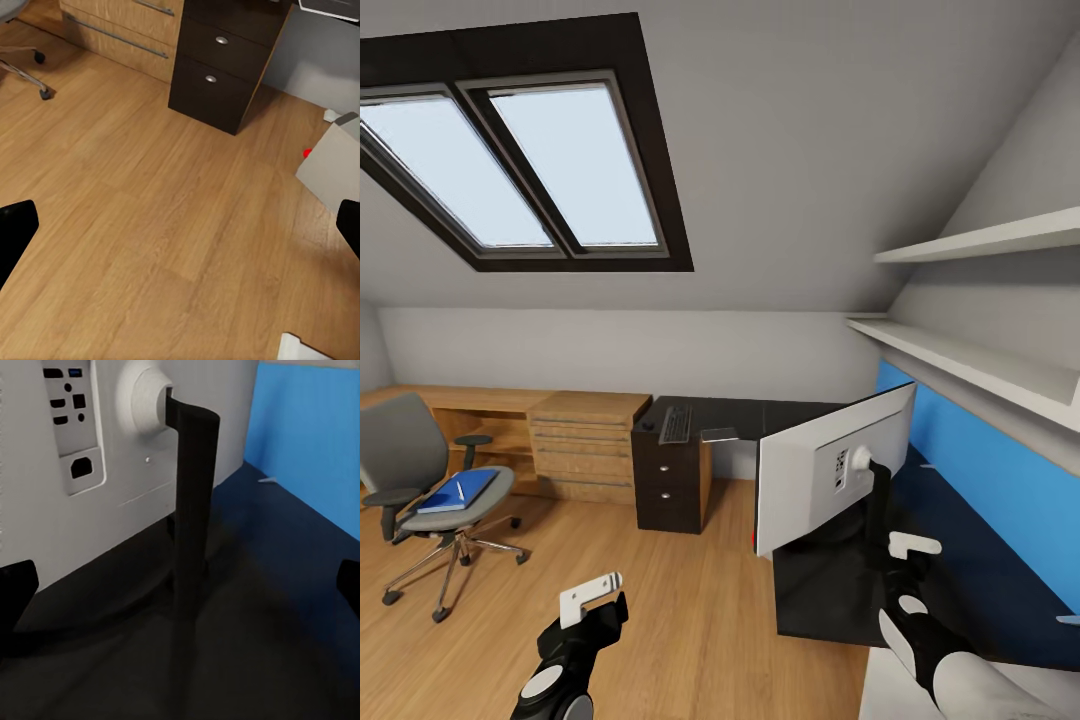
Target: In the bedroom, organize the workspace by keeping the computer under the desk, ensuring the monitor is on the desk, placing the keyboard on the desk next to the monitor, placing the mouse on the desk next to the keyboard, moving the folder from the swivel chair onto the desk next to the mouse, stacking the notebook on top of the folder with the pen on top of the notebook, and positioning the swivel chair next to the desk.
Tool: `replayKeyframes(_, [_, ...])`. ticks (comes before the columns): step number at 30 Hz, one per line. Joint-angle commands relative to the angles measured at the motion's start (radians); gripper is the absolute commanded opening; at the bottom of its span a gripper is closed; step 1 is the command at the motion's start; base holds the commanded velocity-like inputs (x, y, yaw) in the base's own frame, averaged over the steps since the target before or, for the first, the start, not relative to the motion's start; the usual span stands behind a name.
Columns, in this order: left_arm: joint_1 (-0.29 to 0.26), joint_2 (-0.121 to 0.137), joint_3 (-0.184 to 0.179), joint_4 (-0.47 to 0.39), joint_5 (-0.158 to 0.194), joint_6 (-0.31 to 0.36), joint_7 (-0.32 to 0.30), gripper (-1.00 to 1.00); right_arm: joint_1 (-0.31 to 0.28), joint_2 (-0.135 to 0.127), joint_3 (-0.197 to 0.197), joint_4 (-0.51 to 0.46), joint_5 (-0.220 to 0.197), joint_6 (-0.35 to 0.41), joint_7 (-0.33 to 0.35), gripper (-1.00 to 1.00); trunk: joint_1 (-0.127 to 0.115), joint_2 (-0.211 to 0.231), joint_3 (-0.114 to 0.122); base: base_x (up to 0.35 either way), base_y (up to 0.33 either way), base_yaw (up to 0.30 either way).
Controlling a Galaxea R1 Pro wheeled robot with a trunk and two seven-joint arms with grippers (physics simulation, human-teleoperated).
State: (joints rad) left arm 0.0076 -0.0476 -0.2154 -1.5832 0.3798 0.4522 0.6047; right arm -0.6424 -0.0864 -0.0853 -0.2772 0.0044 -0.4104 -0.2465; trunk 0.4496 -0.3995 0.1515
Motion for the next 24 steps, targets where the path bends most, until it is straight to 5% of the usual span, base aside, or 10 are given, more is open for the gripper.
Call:
replayKeyframes(1, [0.000,0.000,-0.001,-0.001,0.008,0.002,0.007,1.00,0.000,0.000,-0.004,0.001,0.000,-0.004,0.001,1.00,0.000,-0.001,0.000,0.000,0.000,0.000])
replayKeyframes(5, [0.000,-0.002,-0.031,-0.012,0.008,0.002,0.013,1.00,0.000,0.000,-0.004,0.001,0.000,-0.004,0.001,1.00,0.000,-0.001,0.000,0.000,0.000,0.000])
replayKeyframes(7, [0.000,-0.003,-0.090,-0.025,0.008,0.001,0.049,1.00,0.000,0.000,-0.004,0.001,0.000,-0.004,0.001,1.00,0.004,-0.008,-0.003,0.000,0.000,0.000])
replayKeyframes(24, [0.000,-0.001,-0.105,-0.029,0.010,0.000,0.075,1.00,0.000,-0.001,-0.005,0.003,0.000,-0.004,0.001,1.00,0.069,-0.127,-0.057,0.000,0.000,0.000])
